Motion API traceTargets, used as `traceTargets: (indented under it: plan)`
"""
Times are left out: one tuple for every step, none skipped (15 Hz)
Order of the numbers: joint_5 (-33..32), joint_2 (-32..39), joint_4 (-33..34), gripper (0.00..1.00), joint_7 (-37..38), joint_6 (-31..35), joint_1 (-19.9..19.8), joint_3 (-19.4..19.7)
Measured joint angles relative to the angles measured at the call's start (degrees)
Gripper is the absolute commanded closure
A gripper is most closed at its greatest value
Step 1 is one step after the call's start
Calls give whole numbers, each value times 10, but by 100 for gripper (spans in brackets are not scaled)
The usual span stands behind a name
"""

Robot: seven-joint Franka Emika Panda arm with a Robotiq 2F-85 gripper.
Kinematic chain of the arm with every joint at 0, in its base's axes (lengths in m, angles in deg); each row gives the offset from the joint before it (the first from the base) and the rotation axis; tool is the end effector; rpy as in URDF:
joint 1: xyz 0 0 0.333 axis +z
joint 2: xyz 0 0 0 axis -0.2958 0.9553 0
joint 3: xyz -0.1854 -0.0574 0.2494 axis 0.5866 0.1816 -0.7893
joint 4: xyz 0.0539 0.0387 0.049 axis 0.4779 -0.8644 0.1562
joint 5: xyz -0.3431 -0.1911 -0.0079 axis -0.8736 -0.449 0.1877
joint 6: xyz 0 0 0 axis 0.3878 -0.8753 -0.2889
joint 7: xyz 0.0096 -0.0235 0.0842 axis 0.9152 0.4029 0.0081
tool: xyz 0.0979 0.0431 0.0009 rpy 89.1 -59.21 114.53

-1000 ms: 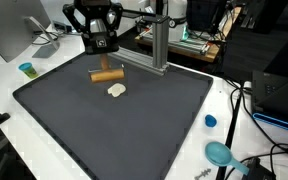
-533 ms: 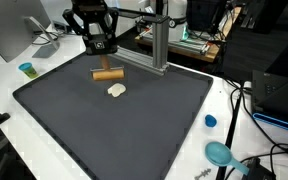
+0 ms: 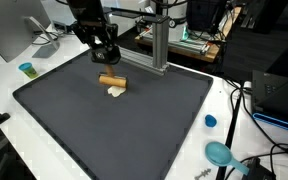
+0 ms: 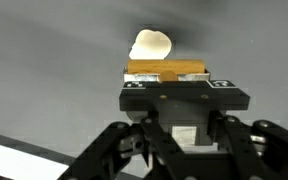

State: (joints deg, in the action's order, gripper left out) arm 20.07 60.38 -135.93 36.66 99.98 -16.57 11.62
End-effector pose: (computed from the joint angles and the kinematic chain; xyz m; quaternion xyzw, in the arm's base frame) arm 0.6565 0.0322 0.3839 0.9875 0.1477 -0.0418 0.0362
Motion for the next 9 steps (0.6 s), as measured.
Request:
traceTargets:
  plan:
    - [0, 6, 2, 78, 26, 3, 0, 5]
    - [0, 14, 5, 53, 54, 3, 0, 10]
    - [0, 22, 10, 53, 81, 3, 0, 14]
    - [0, 30, 14, 78, 98, 3, 0, 17]
    - [0, 35, 18, 78, 107, 3, 0, 18]
    - [0, 38, 19, 78, 108, 3, 0, 18]
    - [0, 41, 18, 78, 106, 3, 1, 18]
    - [0, 44, 18, 78, 103, 3, 1, 18]
    - [0, 48, 18, 78, 101, 3, 2, 18]
